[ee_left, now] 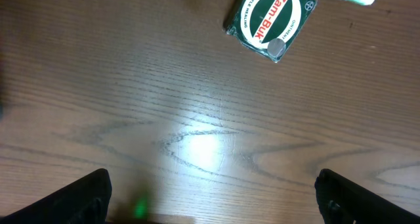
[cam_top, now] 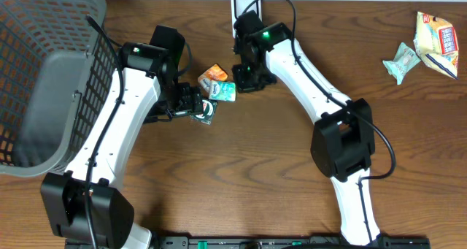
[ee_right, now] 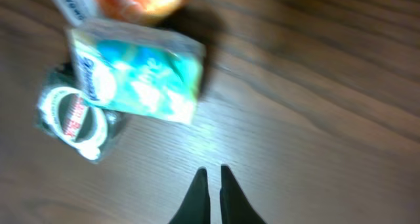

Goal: Scan the item barcode
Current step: 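Reach the right gripper toward the orange box and Zam-Buk tin, then grasp the blue Kleenex tissue pack with the right gripper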

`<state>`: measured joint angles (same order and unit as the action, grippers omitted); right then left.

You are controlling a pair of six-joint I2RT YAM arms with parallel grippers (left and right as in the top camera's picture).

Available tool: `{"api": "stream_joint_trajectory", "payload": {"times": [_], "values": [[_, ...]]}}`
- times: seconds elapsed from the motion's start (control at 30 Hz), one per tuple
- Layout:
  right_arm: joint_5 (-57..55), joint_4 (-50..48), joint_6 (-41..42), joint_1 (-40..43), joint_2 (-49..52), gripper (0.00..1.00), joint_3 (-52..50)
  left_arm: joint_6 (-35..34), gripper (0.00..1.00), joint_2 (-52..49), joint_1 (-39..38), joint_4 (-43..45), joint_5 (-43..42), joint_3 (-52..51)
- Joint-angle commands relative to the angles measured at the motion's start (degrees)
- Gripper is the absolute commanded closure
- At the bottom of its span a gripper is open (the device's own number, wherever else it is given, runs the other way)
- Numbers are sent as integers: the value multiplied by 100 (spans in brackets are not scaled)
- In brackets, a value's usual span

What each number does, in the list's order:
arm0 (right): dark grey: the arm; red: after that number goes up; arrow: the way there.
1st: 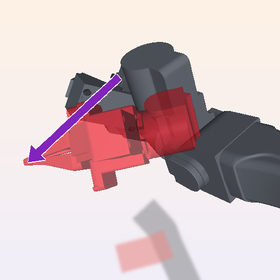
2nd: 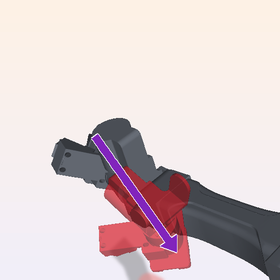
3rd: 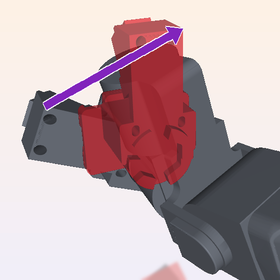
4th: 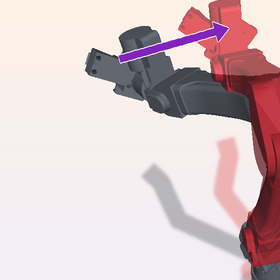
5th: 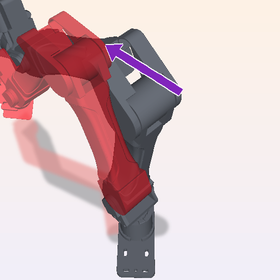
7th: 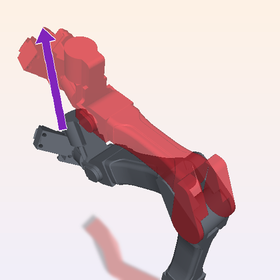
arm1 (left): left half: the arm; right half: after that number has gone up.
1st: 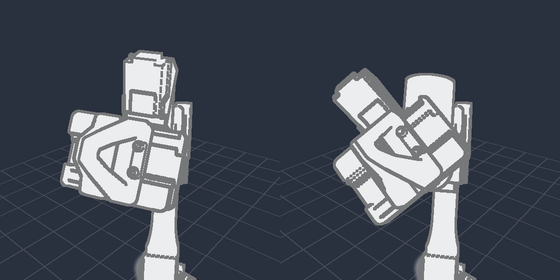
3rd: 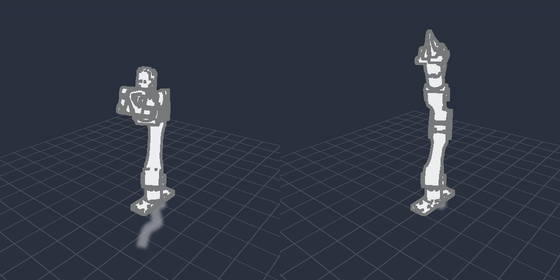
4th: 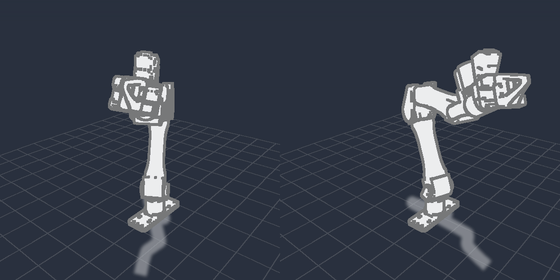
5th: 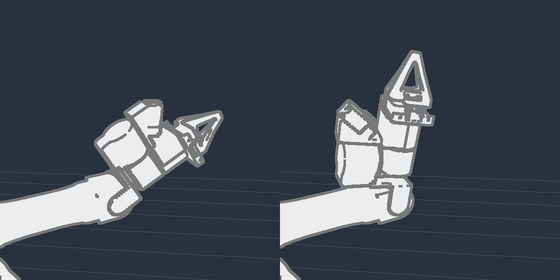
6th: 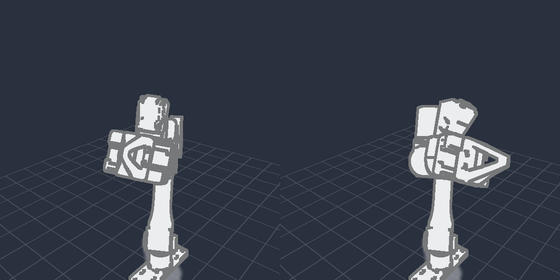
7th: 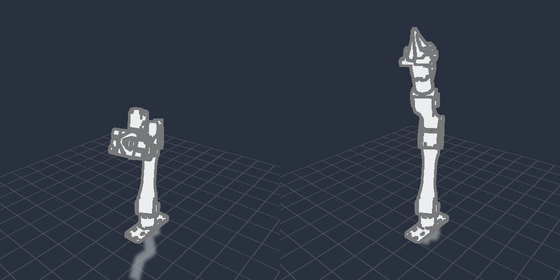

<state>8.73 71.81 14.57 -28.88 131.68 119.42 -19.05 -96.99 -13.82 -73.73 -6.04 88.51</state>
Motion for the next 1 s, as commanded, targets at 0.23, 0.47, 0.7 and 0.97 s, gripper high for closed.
{"api": "stream_joint_trajectory", "payload": {"times": [0.23,0.47,0.7,0.97], "values": [[-664,-706,-662,-35,-85,43,-98,37,2,-22,0,-39,11,61],[205,-2109,-1851,-85,-39,19,-105,37,2,-22,0,-39,11,61],[901,-2459,-2365,-122,308,33,-109,37,2,-22,0,-39,11,61],[903,-1825,-2369,-120,509,47,-107,37,2,-22,0,-39,9,61]]}}
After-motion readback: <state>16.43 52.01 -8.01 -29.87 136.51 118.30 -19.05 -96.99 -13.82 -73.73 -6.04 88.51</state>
